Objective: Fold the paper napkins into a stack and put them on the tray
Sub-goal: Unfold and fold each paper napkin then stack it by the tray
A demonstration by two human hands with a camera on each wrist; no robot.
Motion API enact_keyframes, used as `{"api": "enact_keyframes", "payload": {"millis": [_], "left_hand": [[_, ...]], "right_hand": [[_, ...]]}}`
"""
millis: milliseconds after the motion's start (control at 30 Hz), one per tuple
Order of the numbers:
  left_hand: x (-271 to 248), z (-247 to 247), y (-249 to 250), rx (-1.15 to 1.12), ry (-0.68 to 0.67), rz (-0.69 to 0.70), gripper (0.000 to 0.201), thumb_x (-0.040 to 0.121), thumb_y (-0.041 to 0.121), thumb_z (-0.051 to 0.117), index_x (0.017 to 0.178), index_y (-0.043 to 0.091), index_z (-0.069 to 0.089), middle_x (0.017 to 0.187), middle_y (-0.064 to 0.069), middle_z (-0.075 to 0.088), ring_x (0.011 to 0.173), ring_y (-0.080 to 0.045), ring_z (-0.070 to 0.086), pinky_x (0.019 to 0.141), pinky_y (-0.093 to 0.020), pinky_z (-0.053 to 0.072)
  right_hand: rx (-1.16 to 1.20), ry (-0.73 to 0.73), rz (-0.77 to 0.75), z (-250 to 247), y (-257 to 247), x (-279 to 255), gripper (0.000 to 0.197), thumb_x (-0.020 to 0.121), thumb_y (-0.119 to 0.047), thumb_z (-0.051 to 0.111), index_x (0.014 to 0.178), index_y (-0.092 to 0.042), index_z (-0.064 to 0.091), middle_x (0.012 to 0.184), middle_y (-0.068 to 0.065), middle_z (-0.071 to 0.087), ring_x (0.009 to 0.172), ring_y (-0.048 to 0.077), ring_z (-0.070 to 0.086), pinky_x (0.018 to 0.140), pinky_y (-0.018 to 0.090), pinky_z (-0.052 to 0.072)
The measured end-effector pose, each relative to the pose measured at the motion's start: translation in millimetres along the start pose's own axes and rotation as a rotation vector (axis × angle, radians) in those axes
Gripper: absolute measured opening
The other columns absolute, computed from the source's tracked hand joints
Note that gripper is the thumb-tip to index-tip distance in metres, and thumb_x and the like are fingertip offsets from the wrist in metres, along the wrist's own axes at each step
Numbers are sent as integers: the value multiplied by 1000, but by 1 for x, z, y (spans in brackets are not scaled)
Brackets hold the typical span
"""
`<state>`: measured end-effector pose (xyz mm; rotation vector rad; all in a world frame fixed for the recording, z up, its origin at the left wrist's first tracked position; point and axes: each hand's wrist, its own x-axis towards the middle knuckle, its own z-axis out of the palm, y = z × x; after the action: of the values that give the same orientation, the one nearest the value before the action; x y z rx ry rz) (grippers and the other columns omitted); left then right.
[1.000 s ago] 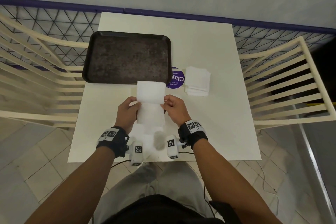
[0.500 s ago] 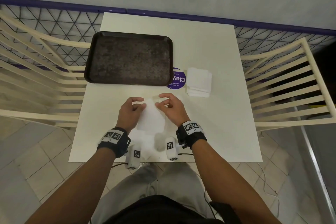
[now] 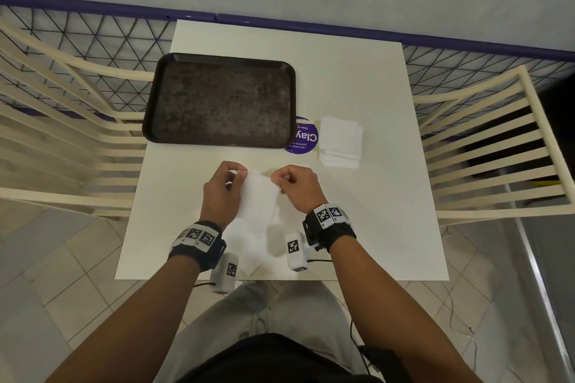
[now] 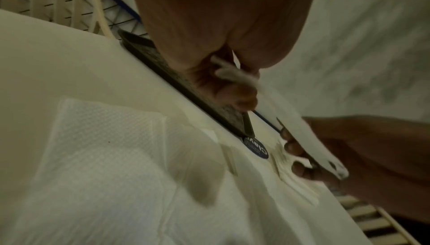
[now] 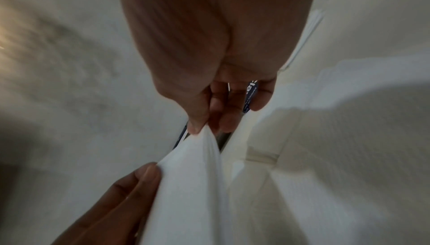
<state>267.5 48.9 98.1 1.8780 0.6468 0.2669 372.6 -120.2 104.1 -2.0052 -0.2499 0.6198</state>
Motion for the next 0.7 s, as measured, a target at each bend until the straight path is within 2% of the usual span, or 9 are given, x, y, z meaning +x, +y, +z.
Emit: {"api": "enact_keyframes", "payload": {"millis": [67, 167, 233, 300, 400, 500, 567, 633, 700], "left_hand": [[-1, 4, 0, 41, -12, 5, 9, 106, 26, 55, 103, 29, 62, 85, 0, 69, 68, -17, 59, 63, -29, 49], [0, 13, 0, 64, 10, 3, 8, 108, 27, 50, 107, 29, 58, 77, -3, 65, 62, -18, 54, 60, -33, 46], [2, 18, 1, 61, 28, -11, 8, 109, 27, 48, 107, 30, 55, 75, -3, 64, 61, -20, 54, 60, -40, 50], [5, 22, 2, 58, 38, -26, 8, 109, 27, 47, 108, 30, 54, 75, -4, 65, 60, -22, 55, 58, -44, 52], [9, 30, 8, 56, 47, -39, 7, 109, 32, 46, 112, 31, 53, 76, -3, 65, 58, -22, 56, 56, -41, 51], [11, 36, 15, 44, -14, -128, 20, 110, 41, 44, 123, 28, 51, 81, -2, 65, 58, -25, 65, 50, -32, 54], [11, 39, 14, 65, -80, -179, 22, 110, 42, 43, 121, 27, 55, 81, 0, 70, 57, -26, 68, 53, -28, 52], [11, 41, 7, 91, -139, -218, 20, 109, 40, 45, 115, 27, 60, 80, 3, 73, 56, -24, 70, 59, -31, 53], [10, 42, -2, 115, -179, -258, 18, 108, 37, 48, 113, 27, 62, 81, 4, 75, 59, -23, 71, 62, -31, 54]], "right_hand": [[6, 27, -4, -1, 1, 1, 6, 92, -19, 72, 92, -14, 76, 79, -1, 71, 67, 11, 64, 71, 23, 53], [57, 76, 30, 0, 1, 4, 9, 92, -30, 72, 97, -22, 72, 81, -2, 71, 74, 16, 68, 76, 29, 57], [64, 43, 105, 1, 2, 6, 24, 90, -45, 70, 105, -27, 67, 89, 0, 72, 82, 18, 70, 79, 30, 57], [22, -45, 156, -1, 0, 4, 28, 90, -45, 70, 105, -21, 65, 89, 3, 74, 77, 16, 71, 77, 28, 56], [-102, -108, 96, -12, 1, 3, 22, 92, -26, 68, 81, -10, 58, 72, 8, 73, 62, 12, 67, 68, 25, 50], [-124, -34, 90, -39, 2, 19, 25, 94, -24, 67, 76, -13, 53, 70, 4, 68, 60, 11, 62, 62, 23, 46], [-133, 63, 113, -65, 7, 38, 25, 94, -25, 66, 75, -18, 52, 77, 5, 68, 69, 18, 65, 65, 29, 51], [-160, 160, 146, -94, 13, 58, 27, 93, -27, 66, 72, -20, 50, 82, 11, 68, 81, 32, 69, 75, 41, 55], [-212, 217, 172, -121, 18, 76, 28, 93, -28, 66, 71, -19, 50, 80, 10, 66, 83, 36, 69, 77, 41, 54]]}}
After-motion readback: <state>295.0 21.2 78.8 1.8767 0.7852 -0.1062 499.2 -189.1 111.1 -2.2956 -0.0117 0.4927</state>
